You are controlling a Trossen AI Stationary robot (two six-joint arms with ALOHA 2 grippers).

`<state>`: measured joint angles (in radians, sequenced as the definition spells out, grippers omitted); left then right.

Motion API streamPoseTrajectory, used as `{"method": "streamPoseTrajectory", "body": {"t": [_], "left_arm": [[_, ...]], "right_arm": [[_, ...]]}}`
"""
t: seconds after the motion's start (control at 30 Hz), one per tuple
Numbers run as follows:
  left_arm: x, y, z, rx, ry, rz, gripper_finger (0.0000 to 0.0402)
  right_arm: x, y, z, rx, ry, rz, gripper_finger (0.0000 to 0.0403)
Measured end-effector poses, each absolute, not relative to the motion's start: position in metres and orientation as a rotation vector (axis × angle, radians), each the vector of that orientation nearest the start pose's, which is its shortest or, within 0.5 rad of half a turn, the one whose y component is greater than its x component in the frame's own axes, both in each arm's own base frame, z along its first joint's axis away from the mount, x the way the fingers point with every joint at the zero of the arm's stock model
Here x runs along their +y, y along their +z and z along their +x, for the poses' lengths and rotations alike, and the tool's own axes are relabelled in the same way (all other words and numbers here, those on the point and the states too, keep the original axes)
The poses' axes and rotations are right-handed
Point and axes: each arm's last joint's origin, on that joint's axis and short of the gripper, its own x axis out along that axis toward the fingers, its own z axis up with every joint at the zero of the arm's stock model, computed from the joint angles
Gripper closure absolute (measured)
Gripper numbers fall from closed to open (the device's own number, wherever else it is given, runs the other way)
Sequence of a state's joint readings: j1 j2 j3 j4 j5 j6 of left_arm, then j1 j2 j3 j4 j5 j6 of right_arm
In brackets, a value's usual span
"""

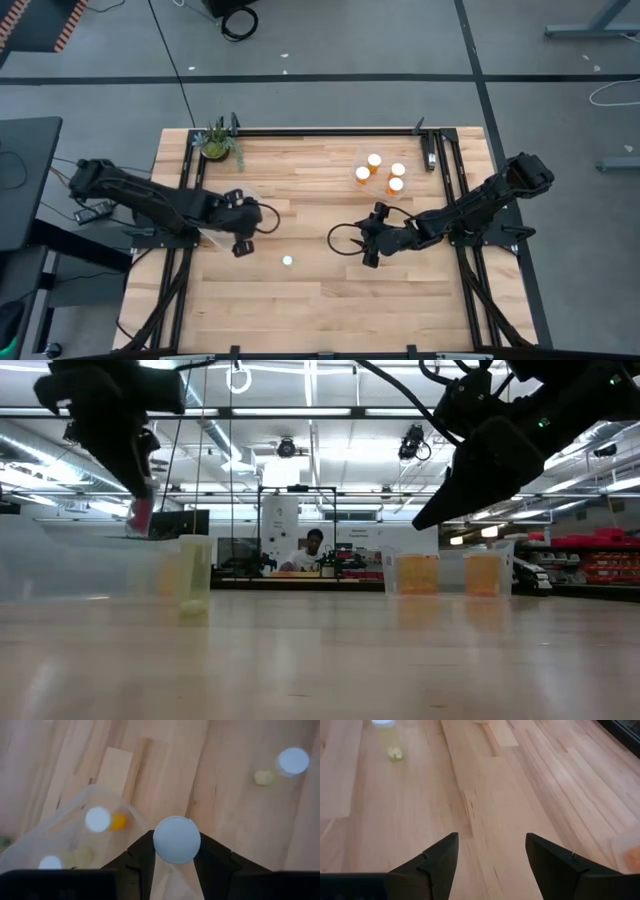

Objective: Pick and place medicine bottles into bin by pill shape (circle, oval)
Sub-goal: Put the small blue pill bottle into the left transparent bin

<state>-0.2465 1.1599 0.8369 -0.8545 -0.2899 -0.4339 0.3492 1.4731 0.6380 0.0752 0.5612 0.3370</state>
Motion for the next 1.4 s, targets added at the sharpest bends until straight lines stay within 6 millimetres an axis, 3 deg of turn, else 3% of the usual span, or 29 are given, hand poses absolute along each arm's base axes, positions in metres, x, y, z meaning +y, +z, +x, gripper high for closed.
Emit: {"method": "streamPoseTrajectory", "body": {"t": [0.23, 0.6, 1.13, 1.4], "left_arm": [[-0.037, 0.243, 0.179, 1.005, 0.306, -0.099, 0.0265], [-0.029, 0.206, 0.153, 0.989, 0.377, -0.123, 0.0265], [-0.024, 0.163, 0.144, 0.913, 0.523, -0.188, 0.0264], [-0.022, 0.157, 0.142, 0.878, 0.578, -0.216, 0.0263]], "right_arm": [[0.078, 0.161, 0.259, 0.637, -0.310, -0.016, 0.0164], [0.078, 0.162, 0.260, 0.629, -0.309, -0.011, 0.0164], [0.078, 0.163, 0.260, 0.619, -0.308, -0.005, 0.0164], [0.078, 0.163, 0.260, 0.616, -0.307, -0.004, 0.0164]]}}
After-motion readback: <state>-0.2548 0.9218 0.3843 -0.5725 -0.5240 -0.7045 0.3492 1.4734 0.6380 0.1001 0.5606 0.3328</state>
